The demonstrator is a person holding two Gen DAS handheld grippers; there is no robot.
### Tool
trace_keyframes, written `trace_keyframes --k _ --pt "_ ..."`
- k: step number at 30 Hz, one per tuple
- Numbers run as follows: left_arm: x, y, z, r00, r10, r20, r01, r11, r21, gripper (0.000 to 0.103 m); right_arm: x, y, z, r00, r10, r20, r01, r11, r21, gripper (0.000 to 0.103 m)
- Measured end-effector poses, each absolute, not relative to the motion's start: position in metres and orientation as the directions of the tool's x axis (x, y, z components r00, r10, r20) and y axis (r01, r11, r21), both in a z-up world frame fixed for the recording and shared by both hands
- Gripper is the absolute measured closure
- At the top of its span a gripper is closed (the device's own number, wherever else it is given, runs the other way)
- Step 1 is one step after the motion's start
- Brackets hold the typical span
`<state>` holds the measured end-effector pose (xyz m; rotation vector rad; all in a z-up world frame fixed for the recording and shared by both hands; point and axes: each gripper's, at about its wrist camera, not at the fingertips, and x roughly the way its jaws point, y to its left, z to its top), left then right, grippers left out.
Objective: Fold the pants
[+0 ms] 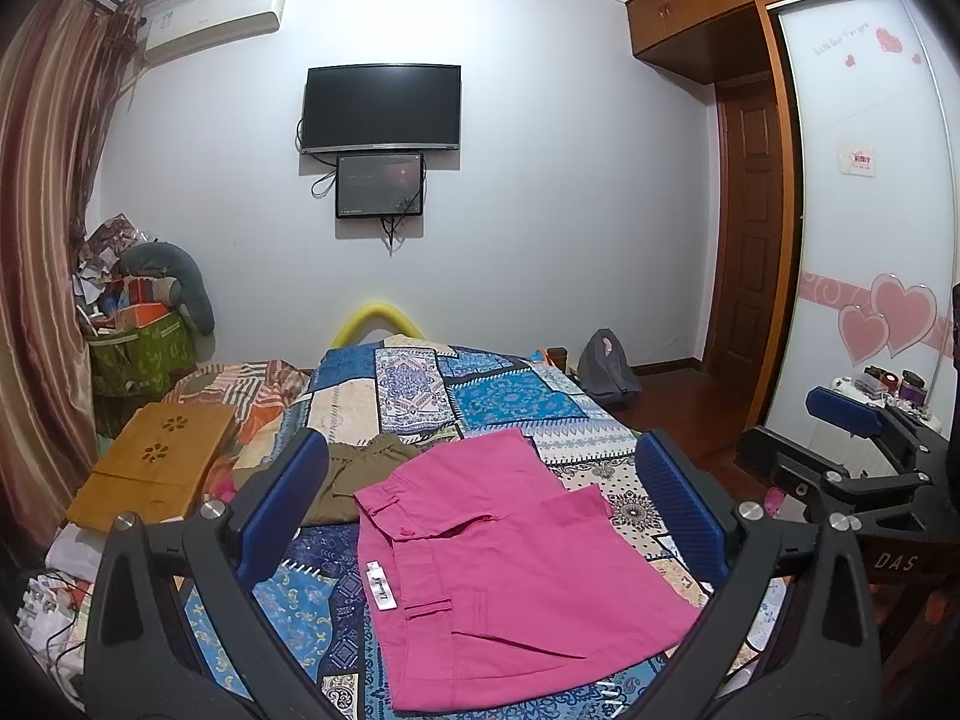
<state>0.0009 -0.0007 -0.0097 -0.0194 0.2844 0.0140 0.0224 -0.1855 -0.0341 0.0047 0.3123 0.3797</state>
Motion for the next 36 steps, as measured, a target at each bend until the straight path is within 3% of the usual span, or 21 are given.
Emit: trace_keyframes --k 23,33,36 --pt "0.018 0.016 -0.023 0.953 0.022 -0.304 -0.044 0.997 -0.066 0.000 0.040 -0.189 -0.048 0.874 0.367 -0.320 -0.360 0.929 0.084 0.000" --pt "0.087 0.058 -0.066 0.892 0.086 -0.443 -0.104 0.994 -0.017 0.000 0.098 -0.204 -0.090 0.859 0.242 -0.451 -0.283 0.959 -0.023 0.000" --pt "0.116 0.070 -0.081 0.867 0.104 -0.487 -0.109 0.994 0.018 0.010 0.119 -0.208 -0.104 0.841 0.226 -0.492 -0.277 0.960 -0.033 0.000"
